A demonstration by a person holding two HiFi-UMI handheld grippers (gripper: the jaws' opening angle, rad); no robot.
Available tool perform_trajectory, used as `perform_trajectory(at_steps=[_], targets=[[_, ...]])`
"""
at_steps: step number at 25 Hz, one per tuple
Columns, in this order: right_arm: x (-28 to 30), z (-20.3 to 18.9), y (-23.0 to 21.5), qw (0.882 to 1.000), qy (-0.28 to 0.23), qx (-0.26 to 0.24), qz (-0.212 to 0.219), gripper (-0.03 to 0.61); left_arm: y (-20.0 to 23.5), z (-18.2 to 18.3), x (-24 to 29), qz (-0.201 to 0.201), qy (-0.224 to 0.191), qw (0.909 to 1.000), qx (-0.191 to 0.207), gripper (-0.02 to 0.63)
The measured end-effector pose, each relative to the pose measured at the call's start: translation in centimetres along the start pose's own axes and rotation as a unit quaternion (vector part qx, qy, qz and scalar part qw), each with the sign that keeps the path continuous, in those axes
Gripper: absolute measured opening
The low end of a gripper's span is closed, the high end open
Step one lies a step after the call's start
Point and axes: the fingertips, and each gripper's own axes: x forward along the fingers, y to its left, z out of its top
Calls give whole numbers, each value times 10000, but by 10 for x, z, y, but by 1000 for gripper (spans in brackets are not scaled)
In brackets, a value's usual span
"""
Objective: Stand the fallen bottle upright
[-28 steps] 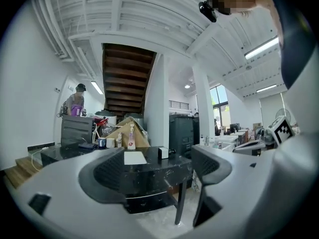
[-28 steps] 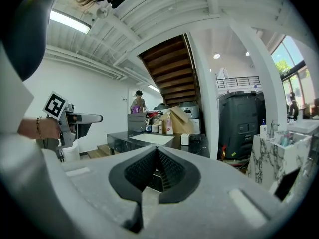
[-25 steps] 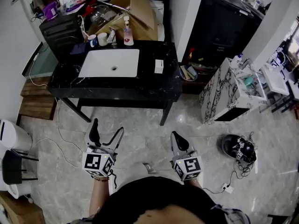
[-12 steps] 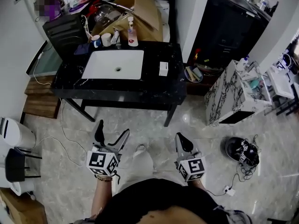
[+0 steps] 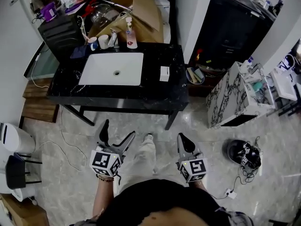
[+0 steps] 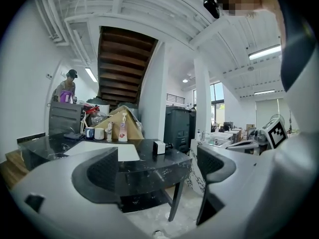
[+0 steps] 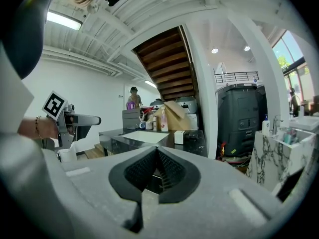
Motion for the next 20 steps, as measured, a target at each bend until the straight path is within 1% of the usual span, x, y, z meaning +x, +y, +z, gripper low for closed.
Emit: perform_trajectory(at_steps=[4, 11, 15, 20], targets=[[28, 8, -14, 10000, -13, -57, -36, 4, 14, 9, 32, -44, -9, 9999, 143, 471], [88, 32, -44, 9998, -76, -24, -173, 4, 43, 11, 95, -170, 255, 9990, 313, 472], [121, 54, -60, 9996, -118, -34, -246, 4, 50, 24, 137, -378, 328, 9976, 488, 472], [156, 72, -86, 9990, -120, -5, -424, 4, 58, 36, 185, -653, 348, 9957, 562, 472]])
